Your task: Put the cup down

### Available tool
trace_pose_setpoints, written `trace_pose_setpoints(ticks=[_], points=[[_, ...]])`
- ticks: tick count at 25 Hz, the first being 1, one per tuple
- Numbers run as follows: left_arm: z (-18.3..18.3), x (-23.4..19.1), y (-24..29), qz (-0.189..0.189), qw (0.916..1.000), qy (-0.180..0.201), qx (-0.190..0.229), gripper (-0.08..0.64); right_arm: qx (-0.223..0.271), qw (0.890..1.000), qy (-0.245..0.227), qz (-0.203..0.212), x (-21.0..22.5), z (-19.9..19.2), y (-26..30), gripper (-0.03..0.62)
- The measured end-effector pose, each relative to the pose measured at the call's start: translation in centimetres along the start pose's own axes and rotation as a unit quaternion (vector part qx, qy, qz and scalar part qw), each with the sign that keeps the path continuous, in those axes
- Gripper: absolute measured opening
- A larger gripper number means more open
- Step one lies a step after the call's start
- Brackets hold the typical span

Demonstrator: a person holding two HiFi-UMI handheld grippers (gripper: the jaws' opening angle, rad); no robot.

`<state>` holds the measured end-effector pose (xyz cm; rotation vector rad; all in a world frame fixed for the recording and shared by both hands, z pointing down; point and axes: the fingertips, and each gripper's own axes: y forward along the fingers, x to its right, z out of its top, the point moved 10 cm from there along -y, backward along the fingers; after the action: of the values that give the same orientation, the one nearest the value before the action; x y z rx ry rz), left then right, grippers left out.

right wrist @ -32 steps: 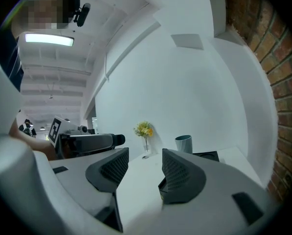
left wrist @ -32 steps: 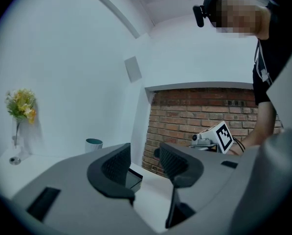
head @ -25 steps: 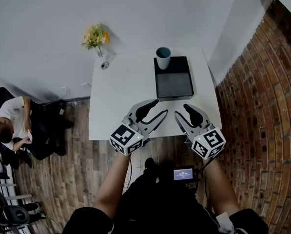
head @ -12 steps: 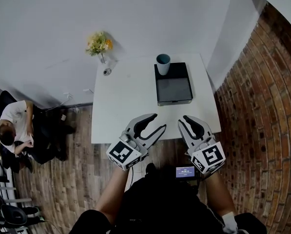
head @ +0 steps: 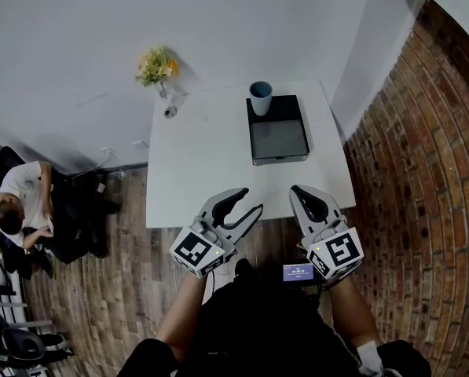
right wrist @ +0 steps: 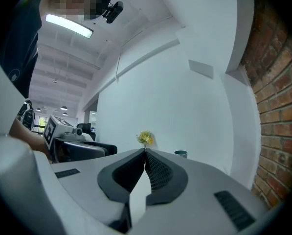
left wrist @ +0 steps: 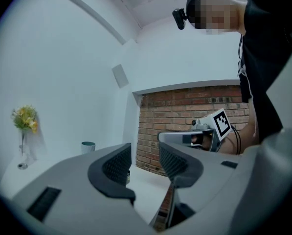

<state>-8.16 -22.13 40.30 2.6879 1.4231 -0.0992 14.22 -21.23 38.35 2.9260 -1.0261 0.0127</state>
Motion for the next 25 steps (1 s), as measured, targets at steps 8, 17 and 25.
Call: trace_pose_setpoints(ticks=[8,17,25], points=[[-0.3,0.5,0.4,-0.007,1.0,-0.006,0.001,0.185,-0.003,1.0,0.005,0.008,0.1,0.0,0.4,0.012],[-0.4,0.5,0.6,-0.012,0.9999,-0.013,0.003,0.186,0.001,1.0,0.016,0.011,0.0,0.1,1.0,0.012],[-0.2,0.5,0.8,-0.016,0.9998,-0.012,-0.003,0.184,0.003,1.0,0.016,0.011,0.4,0.6,1.4,0.012]])
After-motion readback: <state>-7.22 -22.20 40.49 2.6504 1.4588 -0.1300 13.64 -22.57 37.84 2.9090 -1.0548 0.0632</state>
